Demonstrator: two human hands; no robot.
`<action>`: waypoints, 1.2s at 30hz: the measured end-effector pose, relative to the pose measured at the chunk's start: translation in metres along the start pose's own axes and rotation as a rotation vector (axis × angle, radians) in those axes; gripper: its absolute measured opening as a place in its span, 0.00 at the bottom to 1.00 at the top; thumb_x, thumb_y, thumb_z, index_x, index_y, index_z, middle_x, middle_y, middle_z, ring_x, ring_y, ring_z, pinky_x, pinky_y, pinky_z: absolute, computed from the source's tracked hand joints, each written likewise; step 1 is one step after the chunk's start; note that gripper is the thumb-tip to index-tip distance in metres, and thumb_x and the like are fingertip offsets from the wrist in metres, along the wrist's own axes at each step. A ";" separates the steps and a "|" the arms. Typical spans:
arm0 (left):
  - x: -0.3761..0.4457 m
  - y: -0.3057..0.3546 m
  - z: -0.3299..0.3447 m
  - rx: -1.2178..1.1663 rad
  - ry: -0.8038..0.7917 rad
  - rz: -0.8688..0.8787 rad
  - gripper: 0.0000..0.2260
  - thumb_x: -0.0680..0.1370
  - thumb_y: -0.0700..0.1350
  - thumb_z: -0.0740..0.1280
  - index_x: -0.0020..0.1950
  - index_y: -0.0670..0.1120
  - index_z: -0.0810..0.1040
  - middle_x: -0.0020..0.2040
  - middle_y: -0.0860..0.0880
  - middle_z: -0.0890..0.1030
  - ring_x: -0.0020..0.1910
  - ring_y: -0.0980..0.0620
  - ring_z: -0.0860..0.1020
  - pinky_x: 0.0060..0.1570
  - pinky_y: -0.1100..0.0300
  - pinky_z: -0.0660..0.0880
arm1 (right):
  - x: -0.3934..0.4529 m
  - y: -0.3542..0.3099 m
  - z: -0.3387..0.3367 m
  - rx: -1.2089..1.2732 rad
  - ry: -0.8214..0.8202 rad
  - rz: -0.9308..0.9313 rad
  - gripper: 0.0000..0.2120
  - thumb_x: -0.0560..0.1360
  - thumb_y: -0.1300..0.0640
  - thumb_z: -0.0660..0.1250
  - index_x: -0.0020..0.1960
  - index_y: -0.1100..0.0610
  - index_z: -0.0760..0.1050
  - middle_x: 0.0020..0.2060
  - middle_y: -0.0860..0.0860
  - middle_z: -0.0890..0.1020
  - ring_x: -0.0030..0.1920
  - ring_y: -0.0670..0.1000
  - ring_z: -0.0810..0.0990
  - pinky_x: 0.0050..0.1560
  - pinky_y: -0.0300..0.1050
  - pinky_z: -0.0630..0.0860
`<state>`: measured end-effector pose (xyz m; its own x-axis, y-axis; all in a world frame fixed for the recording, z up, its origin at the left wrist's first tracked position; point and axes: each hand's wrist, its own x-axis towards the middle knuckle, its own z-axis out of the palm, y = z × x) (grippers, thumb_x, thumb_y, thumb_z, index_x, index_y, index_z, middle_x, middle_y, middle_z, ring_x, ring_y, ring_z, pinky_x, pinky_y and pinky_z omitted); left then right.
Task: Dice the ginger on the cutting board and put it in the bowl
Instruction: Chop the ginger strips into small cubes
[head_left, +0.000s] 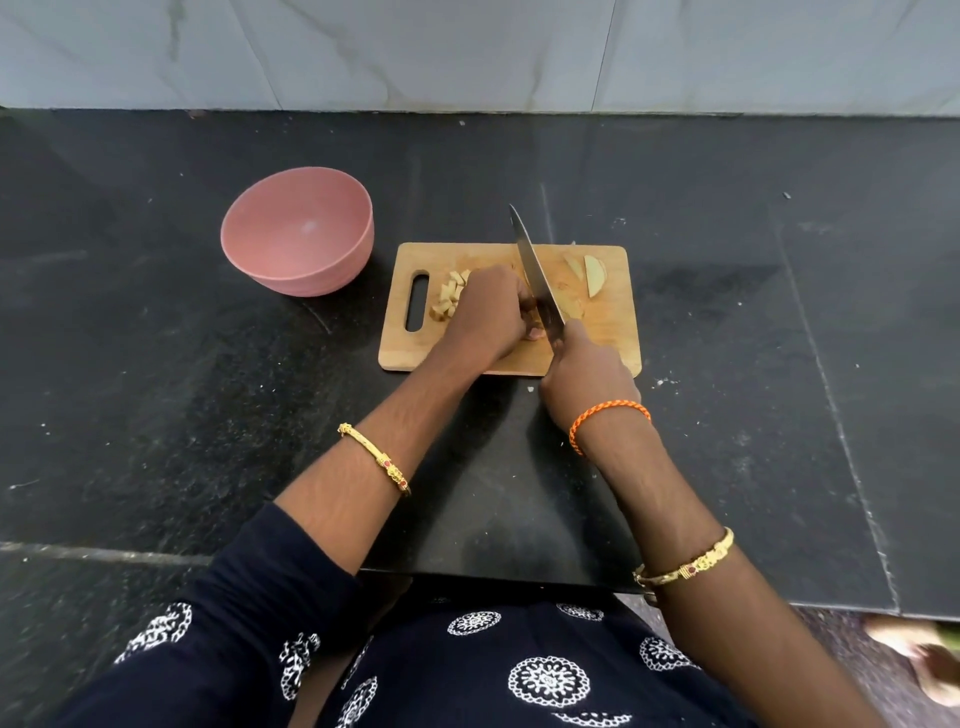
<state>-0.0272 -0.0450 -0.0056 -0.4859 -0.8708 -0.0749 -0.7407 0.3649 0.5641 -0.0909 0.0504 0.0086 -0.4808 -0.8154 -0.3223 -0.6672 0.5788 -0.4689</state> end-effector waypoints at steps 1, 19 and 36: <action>0.000 -0.001 0.001 0.004 0.008 0.001 0.11 0.71 0.40 0.73 0.53 0.40 0.82 0.49 0.44 0.83 0.48 0.48 0.80 0.48 0.62 0.73 | 0.000 -0.001 0.000 0.006 -0.011 0.003 0.08 0.80 0.59 0.55 0.58 0.57 0.65 0.39 0.56 0.69 0.44 0.60 0.73 0.42 0.49 0.69; -0.004 -0.008 0.004 -0.053 0.067 -0.002 0.06 0.73 0.34 0.68 0.39 0.43 0.82 0.36 0.47 0.79 0.39 0.53 0.77 0.41 0.65 0.71 | -0.061 0.060 -0.021 0.013 -0.185 0.010 0.11 0.80 0.53 0.53 0.39 0.53 0.62 0.32 0.55 0.73 0.31 0.55 0.72 0.30 0.42 0.69; 0.045 0.011 -0.015 0.310 -0.304 0.422 0.17 0.76 0.36 0.65 0.64 0.46 0.75 0.62 0.47 0.76 0.60 0.49 0.75 0.61 0.57 0.70 | -0.029 0.089 -0.026 0.415 0.065 0.125 0.13 0.80 0.52 0.56 0.39 0.55 0.71 0.26 0.50 0.75 0.25 0.48 0.71 0.27 0.41 0.68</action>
<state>-0.0501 -0.0847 0.0093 -0.8444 -0.5131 -0.1542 -0.5332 0.7772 0.3341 -0.1516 0.1260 -0.0025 -0.5868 -0.7295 -0.3514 -0.3230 0.6088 -0.7246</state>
